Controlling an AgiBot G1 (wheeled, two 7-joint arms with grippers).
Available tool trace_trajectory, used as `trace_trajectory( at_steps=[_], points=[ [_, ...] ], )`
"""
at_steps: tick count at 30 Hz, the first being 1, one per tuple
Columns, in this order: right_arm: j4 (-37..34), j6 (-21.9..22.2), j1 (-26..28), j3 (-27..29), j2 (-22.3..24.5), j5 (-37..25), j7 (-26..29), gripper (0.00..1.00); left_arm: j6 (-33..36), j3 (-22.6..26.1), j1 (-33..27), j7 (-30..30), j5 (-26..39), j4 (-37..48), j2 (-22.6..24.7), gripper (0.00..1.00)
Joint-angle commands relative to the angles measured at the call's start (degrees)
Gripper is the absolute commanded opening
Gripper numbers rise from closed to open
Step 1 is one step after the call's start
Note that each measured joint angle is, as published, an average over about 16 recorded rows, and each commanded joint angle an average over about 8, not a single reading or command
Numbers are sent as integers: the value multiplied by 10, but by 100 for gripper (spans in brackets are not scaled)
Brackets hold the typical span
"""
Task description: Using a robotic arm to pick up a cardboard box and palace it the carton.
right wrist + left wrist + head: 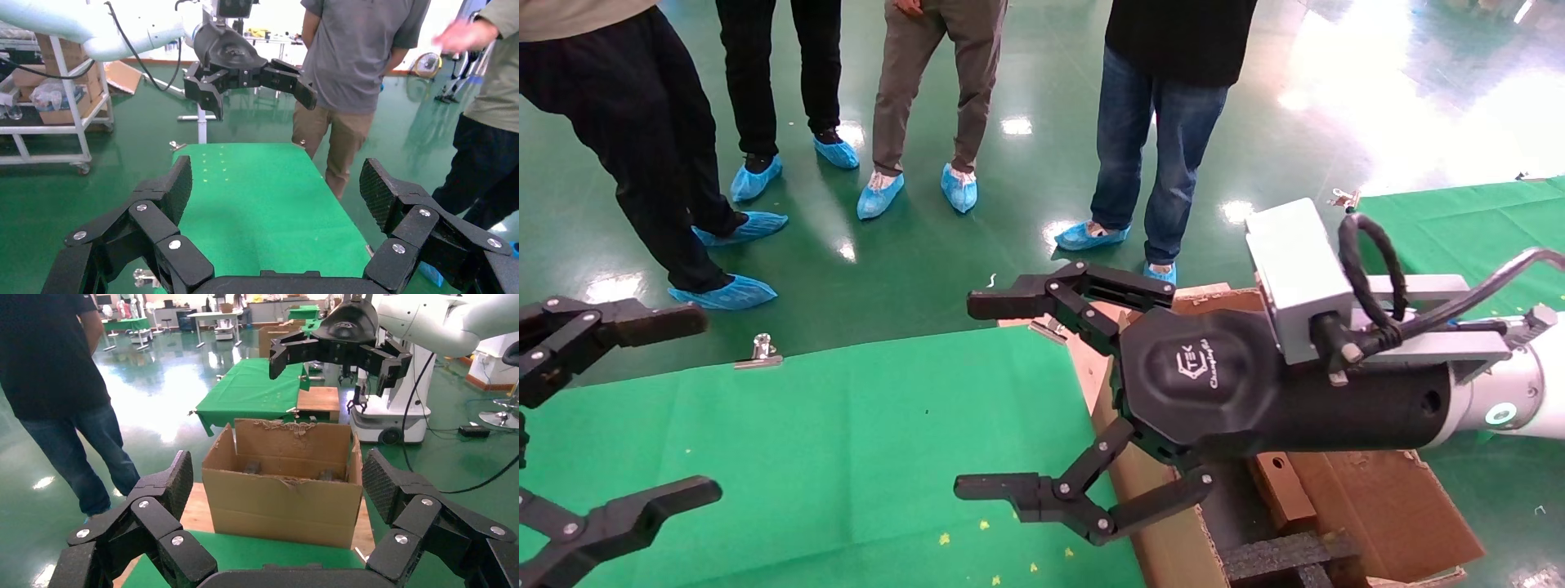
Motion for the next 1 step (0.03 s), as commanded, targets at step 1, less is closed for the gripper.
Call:
trace_trajectory(
  at_steps=[1],
  points=[
    [0, 2, 4, -6, 0, -2, 5, 100, 0, 0, 0, 0, 0, 0, 0, 100]
  ],
)
